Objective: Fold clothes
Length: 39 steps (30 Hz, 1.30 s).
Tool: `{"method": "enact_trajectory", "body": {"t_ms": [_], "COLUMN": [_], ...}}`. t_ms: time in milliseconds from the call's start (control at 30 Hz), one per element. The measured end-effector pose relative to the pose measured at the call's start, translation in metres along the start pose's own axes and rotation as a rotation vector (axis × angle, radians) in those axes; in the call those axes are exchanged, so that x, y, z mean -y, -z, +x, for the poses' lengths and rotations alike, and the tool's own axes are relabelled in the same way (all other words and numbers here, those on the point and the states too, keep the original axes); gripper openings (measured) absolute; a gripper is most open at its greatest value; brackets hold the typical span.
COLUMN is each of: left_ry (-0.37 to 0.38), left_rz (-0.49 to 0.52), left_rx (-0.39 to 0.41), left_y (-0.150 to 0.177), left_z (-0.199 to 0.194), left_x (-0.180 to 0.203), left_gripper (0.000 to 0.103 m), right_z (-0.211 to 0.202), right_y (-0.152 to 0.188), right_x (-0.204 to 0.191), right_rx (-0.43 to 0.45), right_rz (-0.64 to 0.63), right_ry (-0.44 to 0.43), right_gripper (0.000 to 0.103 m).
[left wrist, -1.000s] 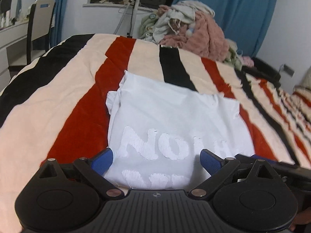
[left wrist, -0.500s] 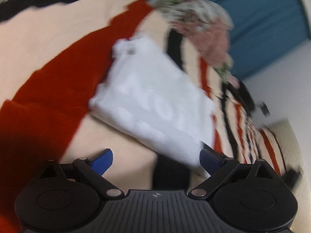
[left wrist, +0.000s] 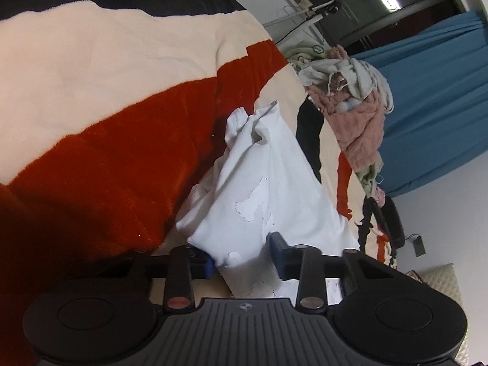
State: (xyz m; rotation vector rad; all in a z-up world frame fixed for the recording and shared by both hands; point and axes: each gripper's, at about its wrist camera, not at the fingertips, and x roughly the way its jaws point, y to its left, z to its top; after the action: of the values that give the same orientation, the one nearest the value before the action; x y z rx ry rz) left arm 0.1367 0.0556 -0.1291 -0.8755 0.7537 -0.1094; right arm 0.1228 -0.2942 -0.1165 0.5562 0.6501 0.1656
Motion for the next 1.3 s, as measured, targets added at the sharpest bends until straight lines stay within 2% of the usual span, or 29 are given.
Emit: {"method": "enact_trajectory", "body": {"t_ms": [67,200,300,367,500,533,567,600,700,833,933,1100,1300], "left_ry": [0.008,0.022,0.031,0.038,0.055,0.057,0.059,0.063,0.072,0.076,0.082,0.090,0.128], "left_rz": [-0.008,-0.036,-0.056,-0.071,-0.107,-0.116,-0.125,-0.136,-0.159,-0.171,-0.173,-0.170,-0.165], "left_rx": [0.005,0.007,0.009,0.011,0.012,0.012,0.012,0.013,0.018,0.015,0.013,0.014,0.014], "left_y": [0.000,-0.001,-0.001,-0.001,-0.002,-0.001,-0.001,-0.001,0.000,0.001,0.001,0.001,0.004], "left_z": [-0.001,-0.002,-0.003,-0.003,-0.004,-0.004,-0.005,-0.006,-0.007,-0.006,-0.005,-0.006,-0.018], "left_x": [0.000,-0.002,-0.004,-0.005,-0.008,-0.009,-0.009,-0.010,-0.010,-0.012,-0.012,-0.013,-0.010], "left_gripper": [0.031,0.027,0.026,0.025,0.021,0.020,0.019,0.019,0.018,0.018,0.018,0.017,0.015], "right_z": [-0.010,-0.012,0.003,0.019,0.034,0.034,0.033,0.030,0.029,0.035,0.038,0.028,0.000], "right_y": [0.000,0.017,0.033,0.042,0.052,0.052,0.051,0.048,0.046,0.046,0.045,0.041,0.037], "right_x": [0.009,0.021,0.024,0.028,0.047,0.052,0.057,0.060,0.071,0.073,0.070,0.068,0.064], "right_rx": [-0.013,-0.107,-0.199,-0.257,-0.234,-0.210,-0.185,-0.154,-0.097,-0.076,-0.071,-0.045,0.008], "right_rz": [0.159,0.419,0.535,0.602,0.754,0.784,0.808,0.801,0.838,0.844,0.811,0.736,0.648], "right_ry": [-0.129,-0.312,-0.356,-0.354,-0.321,-0.317,-0.309,-0.278,-0.239,-0.206,-0.169,-0.151,-0.159], "right_gripper": [0.093,0.093,0.093,0.093,0.089,0.086,0.076,0.069,0.062,0.050,0.033,0.023,0.019]}}
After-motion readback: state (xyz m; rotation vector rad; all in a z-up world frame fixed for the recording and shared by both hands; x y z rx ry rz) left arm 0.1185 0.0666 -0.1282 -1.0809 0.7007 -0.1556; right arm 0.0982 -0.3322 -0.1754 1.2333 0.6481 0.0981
